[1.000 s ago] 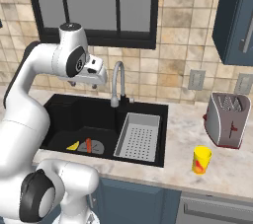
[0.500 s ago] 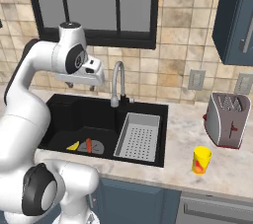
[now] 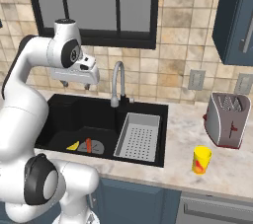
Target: Remove the carrot and lemon wedge from the sink. Then move the bowl and cup from the counter to the sink for washing.
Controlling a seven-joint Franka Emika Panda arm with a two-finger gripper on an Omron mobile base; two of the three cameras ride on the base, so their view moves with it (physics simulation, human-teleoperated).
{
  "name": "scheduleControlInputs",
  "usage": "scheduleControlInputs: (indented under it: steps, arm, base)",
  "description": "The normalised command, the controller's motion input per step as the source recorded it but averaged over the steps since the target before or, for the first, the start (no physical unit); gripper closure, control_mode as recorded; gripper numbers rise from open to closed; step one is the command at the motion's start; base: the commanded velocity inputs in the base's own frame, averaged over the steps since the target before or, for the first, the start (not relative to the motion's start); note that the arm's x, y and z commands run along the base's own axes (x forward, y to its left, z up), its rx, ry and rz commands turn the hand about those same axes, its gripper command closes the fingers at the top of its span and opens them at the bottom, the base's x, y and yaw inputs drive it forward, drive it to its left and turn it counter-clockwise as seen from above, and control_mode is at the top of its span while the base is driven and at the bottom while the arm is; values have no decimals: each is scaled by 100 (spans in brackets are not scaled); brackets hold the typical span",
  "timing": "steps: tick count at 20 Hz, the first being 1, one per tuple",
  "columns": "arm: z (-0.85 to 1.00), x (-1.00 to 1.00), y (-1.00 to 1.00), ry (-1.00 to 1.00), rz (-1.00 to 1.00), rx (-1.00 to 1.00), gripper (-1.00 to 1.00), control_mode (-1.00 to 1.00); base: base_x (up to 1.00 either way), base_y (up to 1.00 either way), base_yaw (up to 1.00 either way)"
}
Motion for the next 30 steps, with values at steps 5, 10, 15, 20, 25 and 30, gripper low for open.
scheduleControlInputs:
  steps: [5,10,15,20,25,30]
  arm:
    - [-4,-4,11,0,0,0,-100,-100]
    - [-8,-6,7,0,0,0,-100,-100]
    - [-11,-8,4,0,0,1,-100,-100]
    - [-10,-4,5,0,0,1,-100,-100]
    - [-11,0,11,0,0,0,-100,-100]
    - [-8,0,14,0,0,0,-100,-100]
  base:
    - [0,0,0]
    - [0,0,0]
    - [0,0,0]
    - [0,0,0]
    - [0,0,0]
    - [0,0,0]
